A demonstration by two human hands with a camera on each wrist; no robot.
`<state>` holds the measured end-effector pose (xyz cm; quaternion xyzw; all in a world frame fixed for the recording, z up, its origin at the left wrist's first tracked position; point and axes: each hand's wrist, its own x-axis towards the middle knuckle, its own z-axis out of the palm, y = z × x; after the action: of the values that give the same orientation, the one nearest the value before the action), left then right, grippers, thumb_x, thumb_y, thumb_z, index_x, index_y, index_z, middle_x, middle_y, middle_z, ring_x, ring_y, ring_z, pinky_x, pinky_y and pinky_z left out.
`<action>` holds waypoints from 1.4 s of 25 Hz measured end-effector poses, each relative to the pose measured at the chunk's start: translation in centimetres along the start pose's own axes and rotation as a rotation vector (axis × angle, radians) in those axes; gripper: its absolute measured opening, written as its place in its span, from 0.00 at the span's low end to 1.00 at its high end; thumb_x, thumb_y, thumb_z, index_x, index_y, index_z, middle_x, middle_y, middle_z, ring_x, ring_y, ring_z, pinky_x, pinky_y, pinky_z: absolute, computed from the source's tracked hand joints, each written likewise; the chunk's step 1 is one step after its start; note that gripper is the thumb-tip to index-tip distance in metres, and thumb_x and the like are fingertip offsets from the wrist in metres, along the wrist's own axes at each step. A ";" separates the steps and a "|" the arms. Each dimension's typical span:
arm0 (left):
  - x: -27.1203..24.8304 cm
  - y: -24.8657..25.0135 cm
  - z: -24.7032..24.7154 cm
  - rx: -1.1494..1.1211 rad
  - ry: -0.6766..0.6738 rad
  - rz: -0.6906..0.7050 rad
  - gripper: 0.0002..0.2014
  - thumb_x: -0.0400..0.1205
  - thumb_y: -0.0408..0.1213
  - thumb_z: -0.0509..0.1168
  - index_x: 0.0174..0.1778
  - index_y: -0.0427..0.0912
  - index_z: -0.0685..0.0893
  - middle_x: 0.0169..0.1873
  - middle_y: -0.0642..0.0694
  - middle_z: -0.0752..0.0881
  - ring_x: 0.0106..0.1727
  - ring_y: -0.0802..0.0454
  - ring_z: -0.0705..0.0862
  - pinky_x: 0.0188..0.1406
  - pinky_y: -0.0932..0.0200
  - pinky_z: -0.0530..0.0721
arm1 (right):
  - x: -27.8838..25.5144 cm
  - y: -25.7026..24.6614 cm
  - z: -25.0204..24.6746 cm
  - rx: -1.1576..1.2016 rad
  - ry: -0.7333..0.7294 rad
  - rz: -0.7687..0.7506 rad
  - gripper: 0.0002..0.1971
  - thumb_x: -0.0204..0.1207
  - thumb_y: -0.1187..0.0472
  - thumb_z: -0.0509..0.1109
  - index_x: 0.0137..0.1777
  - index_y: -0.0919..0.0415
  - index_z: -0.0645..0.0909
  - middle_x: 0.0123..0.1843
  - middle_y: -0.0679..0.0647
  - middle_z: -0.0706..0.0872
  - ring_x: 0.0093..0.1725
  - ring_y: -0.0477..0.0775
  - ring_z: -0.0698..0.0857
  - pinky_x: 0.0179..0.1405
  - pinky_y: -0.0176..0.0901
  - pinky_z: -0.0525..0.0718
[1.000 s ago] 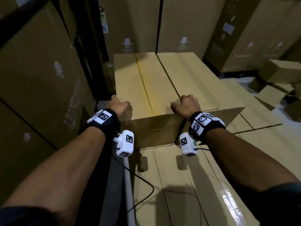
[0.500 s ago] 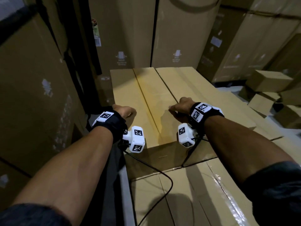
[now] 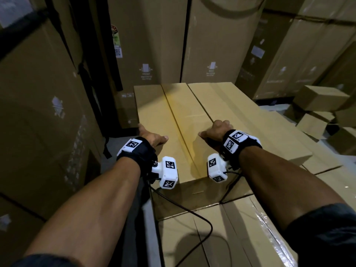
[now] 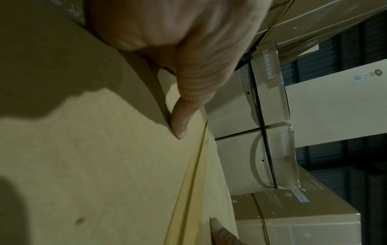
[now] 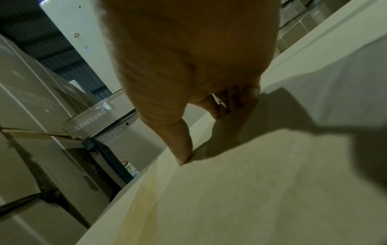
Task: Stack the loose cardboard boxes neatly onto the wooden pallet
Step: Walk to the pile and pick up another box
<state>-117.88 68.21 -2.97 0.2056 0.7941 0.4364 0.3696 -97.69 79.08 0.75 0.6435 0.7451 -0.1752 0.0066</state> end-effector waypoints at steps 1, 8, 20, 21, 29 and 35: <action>0.0 0.0 0.0 -0.003 -0.002 0.001 0.60 0.74 0.37 0.81 0.88 0.45 0.39 0.85 0.37 0.57 0.83 0.38 0.63 0.80 0.45 0.67 | -0.1 0.1 0.0 0.015 0.002 -0.002 0.34 0.77 0.36 0.72 0.73 0.60 0.73 0.72 0.63 0.69 0.73 0.68 0.70 0.69 0.59 0.75; -0.5 -0.1 0.2 -0.006 -0.016 0.004 0.60 0.73 0.37 0.81 0.88 0.46 0.39 0.86 0.37 0.57 0.83 0.37 0.63 0.80 0.42 0.68 | -0.3 0.7 0.3 0.011 0.010 -0.020 0.32 0.77 0.36 0.71 0.69 0.61 0.75 0.68 0.62 0.69 0.69 0.67 0.70 0.56 0.54 0.71; -3.8 -0.4 0.2 -0.018 0.001 -0.021 0.55 0.77 0.37 0.78 0.88 0.44 0.42 0.85 0.35 0.57 0.82 0.35 0.63 0.78 0.43 0.68 | -2.5 5.5 -1.2 0.070 -0.098 -0.054 0.24 0.74 0.44 0.78 0.57 0.63 0.81 0.57 0.62 0.85 0.57 0.65 0.85 0.54 0.52 0.86; -4.4 -0.6 0.3 -0.005 -0.001 -0.034 0.55 0.77 0.37 0.78 0.88 0.43 0.42 0.85 0.35 0.57 0.82 0.35 0.63 0.78 0.43 0.69 | -2.8 5.9 -1.3 0.161 -0.119 -0.035 0.22 0.74 0.45 0.78 0.54 0.64 0.82 0.53 0.62 0.87 0.53 0.64 0.87 0.51 0.54 0.88; -5.2 -0.8 0.5 0.074 0.006 -0.071 0.57 0.76 0.41 0.78 0.88 0.45 0.40 0.83 0.34 0.61 0.79 0.31 0.67 0.76 0.37 0.72 | -3.9 6.9 -1.6 0.674 -0.233 0.054 0.11 0.81 0.61 0.69 0.39 0.66 0.81 0.32 0.61 0.85 0.41 0.65 0.85 0.43 0.56 0.82; -5.3 -1.0 0.7 0.034 0.016 -0.064 0.56 0.77 0.40 0.78 0.88 0.48 0.39 0.84 0.35 0.60 0.81 0.32 0.64 0.78 0.36 0.69 | -4.4 7.3 -1.5 0.651 -0.256 -0.026 0.05 0.82 0.63 0.70 0.46 0.64 0.82 0.42 0.64 0.85 0.45 0.64 0.85 0.49 0.57 0.84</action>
<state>-113.93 64.59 -1.89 0.1828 0.8106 0.4122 0.3737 -89.58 76.10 1.29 0.5752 0.6513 -0.4830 -0.1081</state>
